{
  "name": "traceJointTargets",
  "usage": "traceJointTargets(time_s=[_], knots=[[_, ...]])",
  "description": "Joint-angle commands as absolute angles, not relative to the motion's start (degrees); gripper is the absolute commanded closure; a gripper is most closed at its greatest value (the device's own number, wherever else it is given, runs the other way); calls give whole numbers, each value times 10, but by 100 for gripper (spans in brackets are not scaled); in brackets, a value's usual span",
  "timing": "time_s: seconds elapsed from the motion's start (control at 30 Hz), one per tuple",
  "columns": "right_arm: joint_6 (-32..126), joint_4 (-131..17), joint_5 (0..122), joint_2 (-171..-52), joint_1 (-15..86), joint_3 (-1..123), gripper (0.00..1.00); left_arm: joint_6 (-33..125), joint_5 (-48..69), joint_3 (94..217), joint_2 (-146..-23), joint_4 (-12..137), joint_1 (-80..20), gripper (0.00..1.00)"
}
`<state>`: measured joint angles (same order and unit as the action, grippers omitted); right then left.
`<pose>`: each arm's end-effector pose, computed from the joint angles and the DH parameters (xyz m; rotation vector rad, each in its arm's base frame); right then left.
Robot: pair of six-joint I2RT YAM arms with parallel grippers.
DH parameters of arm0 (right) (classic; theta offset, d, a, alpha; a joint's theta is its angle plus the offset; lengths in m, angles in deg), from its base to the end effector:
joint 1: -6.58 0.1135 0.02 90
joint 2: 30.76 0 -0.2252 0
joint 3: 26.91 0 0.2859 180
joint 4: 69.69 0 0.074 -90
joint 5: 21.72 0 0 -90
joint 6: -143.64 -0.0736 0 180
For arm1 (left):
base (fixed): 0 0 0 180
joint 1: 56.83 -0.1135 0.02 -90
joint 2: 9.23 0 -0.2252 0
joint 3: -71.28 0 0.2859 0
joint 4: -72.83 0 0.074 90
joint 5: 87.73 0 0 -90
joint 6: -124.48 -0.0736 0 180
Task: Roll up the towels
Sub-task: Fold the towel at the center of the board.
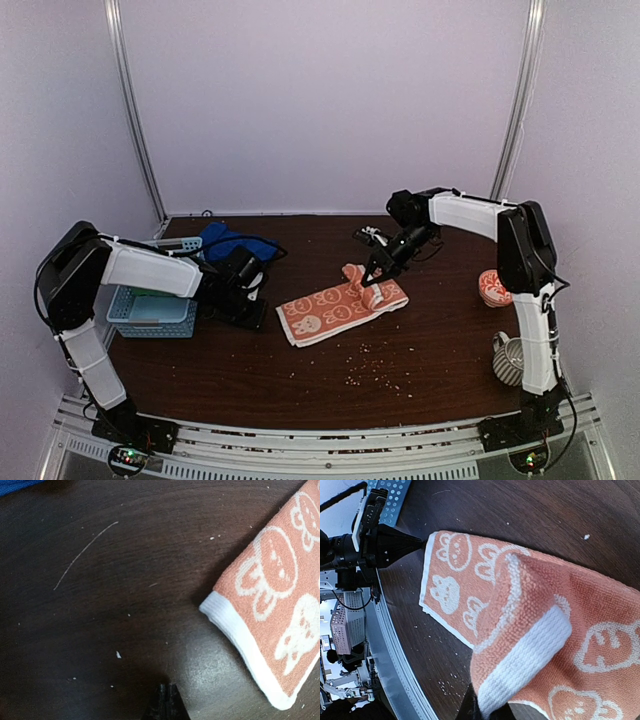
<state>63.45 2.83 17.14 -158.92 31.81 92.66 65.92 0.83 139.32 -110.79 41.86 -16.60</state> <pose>0.3921 0.2481 0.1291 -0.9438 2.6433 1.3591 0.2814 -0.2356 0.0431 0.2027 2.7391 -0.3360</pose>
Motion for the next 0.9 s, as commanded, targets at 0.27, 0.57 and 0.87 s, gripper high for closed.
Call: traceJointTargets(time_s=[0.27,0.57,0.87], knots=[[531,-43,170,-1588,378,934,99,680,41,1353,-1097,431,-165,100],[503,-64,169,-1624,412,968,100,688,61,1346,-1090,456,-161,100],[490,-69,171,-1643,437,980,99,699,75,1344,-1105,480,-156,100]])
